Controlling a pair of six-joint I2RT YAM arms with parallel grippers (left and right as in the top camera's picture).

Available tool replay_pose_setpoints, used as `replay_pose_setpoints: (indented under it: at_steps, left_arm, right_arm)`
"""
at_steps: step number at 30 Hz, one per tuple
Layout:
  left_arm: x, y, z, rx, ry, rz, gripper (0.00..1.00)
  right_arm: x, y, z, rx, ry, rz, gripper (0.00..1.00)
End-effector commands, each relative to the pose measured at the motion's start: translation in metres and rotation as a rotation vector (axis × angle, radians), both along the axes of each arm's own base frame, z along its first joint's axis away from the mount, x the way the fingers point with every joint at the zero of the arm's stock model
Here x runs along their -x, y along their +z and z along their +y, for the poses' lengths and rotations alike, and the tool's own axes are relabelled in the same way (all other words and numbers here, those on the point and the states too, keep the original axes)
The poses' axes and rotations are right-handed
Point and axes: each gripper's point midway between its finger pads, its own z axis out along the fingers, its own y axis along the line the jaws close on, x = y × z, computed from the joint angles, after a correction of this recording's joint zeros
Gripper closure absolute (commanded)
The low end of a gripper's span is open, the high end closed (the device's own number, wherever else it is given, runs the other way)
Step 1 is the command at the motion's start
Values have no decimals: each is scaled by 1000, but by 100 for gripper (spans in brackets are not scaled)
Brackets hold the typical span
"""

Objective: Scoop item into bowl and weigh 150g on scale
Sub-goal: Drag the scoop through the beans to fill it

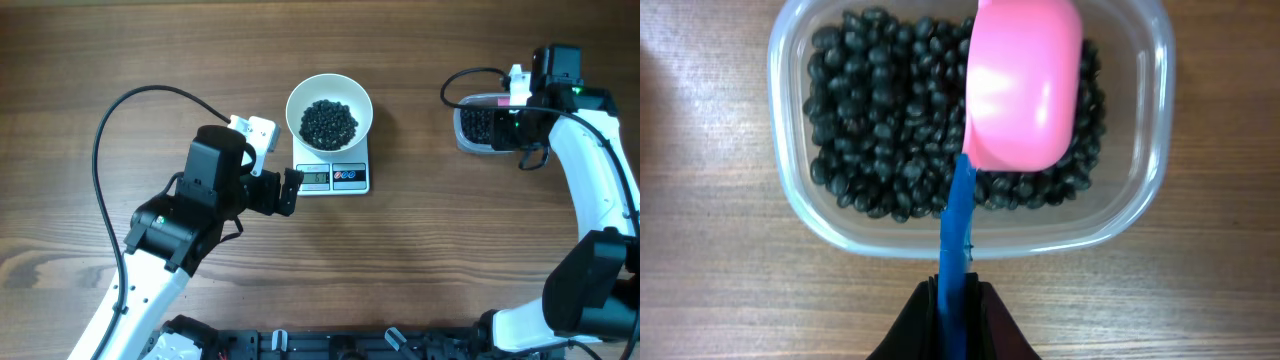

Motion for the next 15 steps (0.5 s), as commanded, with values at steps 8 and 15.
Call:
replay_pose_setpoints:
  at_steps: [8, 15]
  left_arm:
    - [-1, 1, 0, -2, 8, -3, 0]
    - [-1, 1, 0, -2, 8, -3, 0]
  right_arm:
    - [17, -10, 30, -165, 63, 87, 96]
    - [20, -2, 25, -163, 54, 71, 96]
